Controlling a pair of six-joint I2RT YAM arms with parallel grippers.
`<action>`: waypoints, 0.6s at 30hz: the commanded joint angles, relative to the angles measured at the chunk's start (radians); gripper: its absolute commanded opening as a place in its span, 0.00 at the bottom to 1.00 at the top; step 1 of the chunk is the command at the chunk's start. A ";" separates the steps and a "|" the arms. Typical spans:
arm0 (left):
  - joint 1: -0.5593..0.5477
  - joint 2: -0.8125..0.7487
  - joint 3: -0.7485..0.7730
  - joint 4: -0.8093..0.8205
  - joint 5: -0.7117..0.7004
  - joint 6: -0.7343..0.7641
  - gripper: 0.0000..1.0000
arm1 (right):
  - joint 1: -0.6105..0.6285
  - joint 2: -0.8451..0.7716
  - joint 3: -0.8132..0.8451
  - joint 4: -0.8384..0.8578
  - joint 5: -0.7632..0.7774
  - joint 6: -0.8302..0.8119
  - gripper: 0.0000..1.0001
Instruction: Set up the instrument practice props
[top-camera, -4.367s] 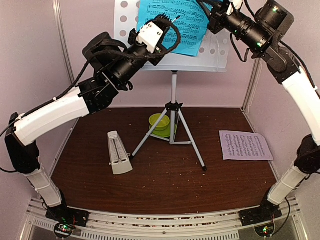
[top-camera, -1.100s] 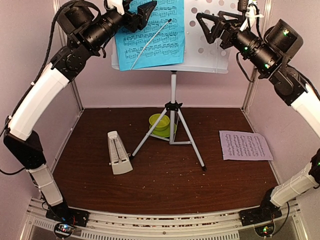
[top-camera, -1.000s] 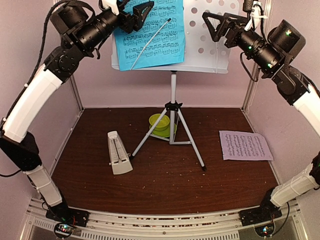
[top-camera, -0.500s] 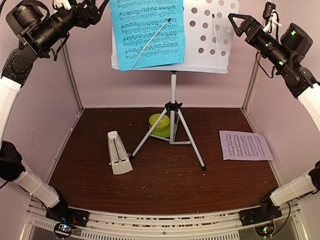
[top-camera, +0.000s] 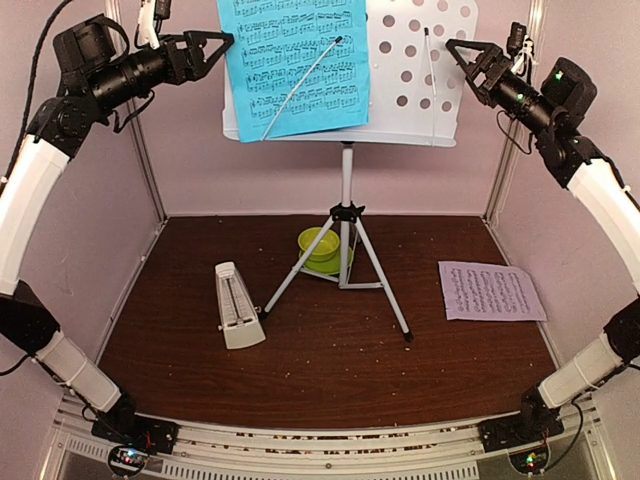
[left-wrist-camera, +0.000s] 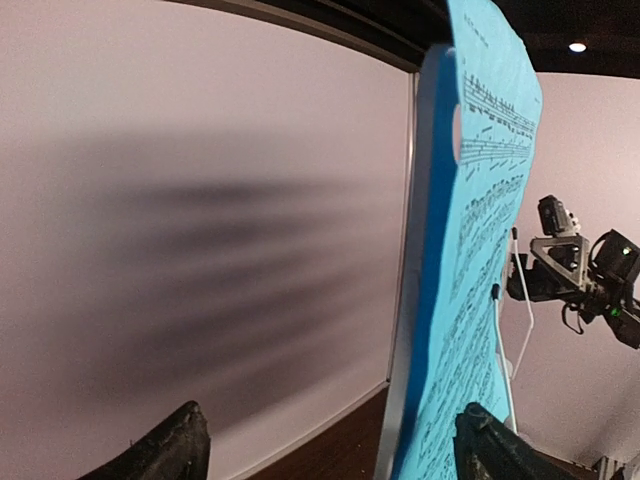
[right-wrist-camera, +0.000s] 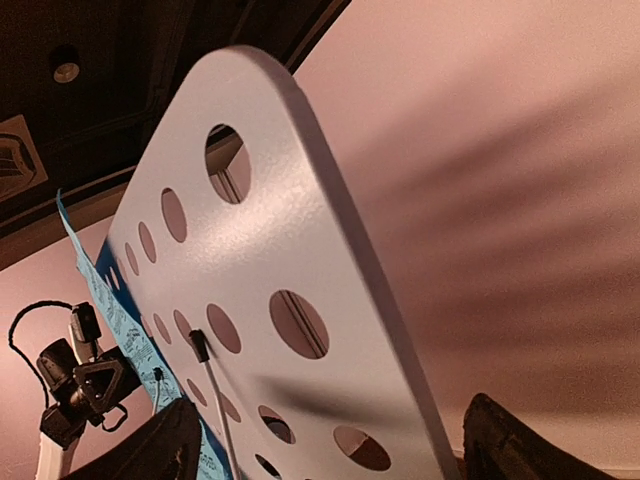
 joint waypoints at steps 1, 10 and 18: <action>0.018 0.036 0.016 0.086 0.182 -0.090 0.87 | -0.007 0.027 0.003 0.097 -0.114 0.121 0.90; 0.032 0.115 0.038 0.158 0.232 -0.214 0.80 | -0.016 0.093 0.060 0.117 -0.177 0.208 0.83; 0.032 0.166 0.047 0.219 0.255 -0.289 0.75 | -0.023 0.128 0.055 0.159 -0.189 0.305 0.78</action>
